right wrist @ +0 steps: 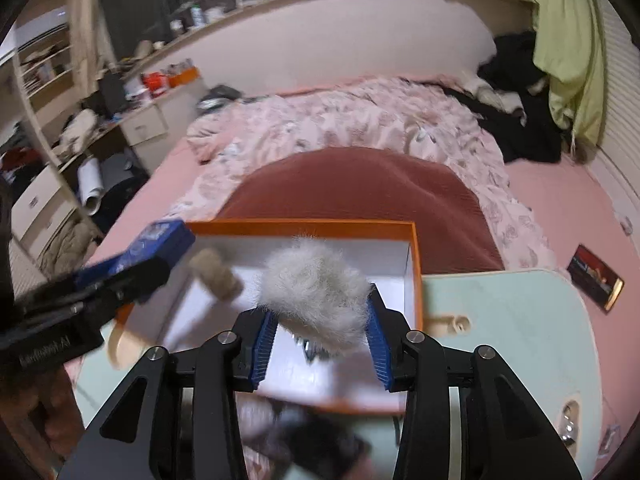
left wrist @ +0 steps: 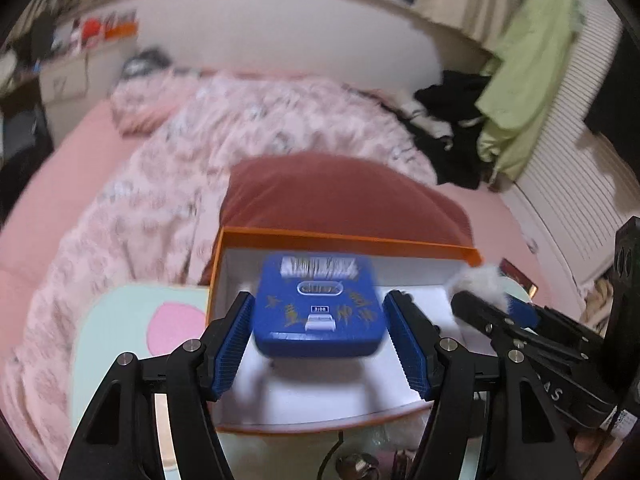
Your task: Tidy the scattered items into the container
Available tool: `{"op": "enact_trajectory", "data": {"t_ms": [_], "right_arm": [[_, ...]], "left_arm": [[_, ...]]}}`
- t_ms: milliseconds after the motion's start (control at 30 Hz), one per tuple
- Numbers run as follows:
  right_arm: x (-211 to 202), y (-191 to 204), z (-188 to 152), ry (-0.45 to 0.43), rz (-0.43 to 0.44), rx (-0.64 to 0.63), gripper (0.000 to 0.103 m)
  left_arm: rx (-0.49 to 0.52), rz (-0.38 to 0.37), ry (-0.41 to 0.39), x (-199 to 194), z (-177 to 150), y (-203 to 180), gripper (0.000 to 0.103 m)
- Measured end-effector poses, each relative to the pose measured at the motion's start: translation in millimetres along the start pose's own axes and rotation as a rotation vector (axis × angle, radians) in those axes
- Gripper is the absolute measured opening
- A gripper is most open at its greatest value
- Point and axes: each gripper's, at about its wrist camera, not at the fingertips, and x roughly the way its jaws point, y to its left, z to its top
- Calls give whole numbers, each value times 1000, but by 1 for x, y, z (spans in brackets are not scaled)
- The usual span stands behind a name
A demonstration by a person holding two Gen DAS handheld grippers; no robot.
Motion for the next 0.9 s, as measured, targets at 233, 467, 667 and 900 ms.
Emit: {"op": "enact_trajectory", "data": {"t_ms": [233,467,667,900], "right_arm": [[-12,-6,-7,-64,-50,32,70],[-53,-15,-41,-78,34,47,71],[-82,-14,-90,-46,36,-10,71],[-92,-20,-135,-7,9,-30,71]], "left_arm": [[24,-7,-117,-41,-18,0,90],[165,16,-149,-92,-69,-8,96],[191,-1,-88,-107,-134,-10,99],[190,92,-27,-93,-180,-7,99]]}}
